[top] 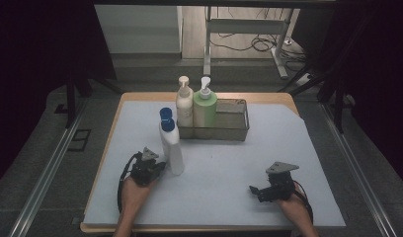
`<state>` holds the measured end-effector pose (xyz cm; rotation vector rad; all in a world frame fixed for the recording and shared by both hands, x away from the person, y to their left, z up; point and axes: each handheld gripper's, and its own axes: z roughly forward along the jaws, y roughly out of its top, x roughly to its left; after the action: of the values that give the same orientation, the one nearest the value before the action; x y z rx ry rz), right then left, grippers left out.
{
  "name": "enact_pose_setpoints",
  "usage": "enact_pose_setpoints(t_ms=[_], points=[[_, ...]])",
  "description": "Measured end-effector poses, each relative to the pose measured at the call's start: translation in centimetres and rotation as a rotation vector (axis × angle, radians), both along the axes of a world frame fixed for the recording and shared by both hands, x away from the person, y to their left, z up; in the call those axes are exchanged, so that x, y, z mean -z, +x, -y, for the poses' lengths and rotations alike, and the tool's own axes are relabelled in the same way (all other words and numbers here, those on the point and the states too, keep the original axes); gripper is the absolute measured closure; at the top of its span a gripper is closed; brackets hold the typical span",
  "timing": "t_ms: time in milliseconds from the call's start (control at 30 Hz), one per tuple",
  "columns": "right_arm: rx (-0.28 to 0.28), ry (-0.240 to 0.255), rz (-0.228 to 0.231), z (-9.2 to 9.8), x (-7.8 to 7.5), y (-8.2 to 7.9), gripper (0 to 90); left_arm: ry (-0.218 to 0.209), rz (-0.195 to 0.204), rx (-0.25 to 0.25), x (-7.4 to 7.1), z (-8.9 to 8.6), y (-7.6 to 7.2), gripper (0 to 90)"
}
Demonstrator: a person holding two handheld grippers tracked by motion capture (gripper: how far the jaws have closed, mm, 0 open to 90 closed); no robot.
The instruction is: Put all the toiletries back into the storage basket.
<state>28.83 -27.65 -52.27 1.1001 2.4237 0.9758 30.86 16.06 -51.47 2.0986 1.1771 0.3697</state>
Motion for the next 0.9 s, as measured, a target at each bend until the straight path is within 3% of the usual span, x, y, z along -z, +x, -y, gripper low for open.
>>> enact_pose_setpoints(t_ms=[633,900], points=[[0.0,0.0,0.0,0.0,0.0,0.0,0.0,0.015,0.002,0.065,0.2,2.6,0.3,89.3],[-0.001,-0.001,-0.002,0.0,0.0,0.0,0.0,-0.001,0.005,0.073,0.2,2.9,0.4,88.7]])
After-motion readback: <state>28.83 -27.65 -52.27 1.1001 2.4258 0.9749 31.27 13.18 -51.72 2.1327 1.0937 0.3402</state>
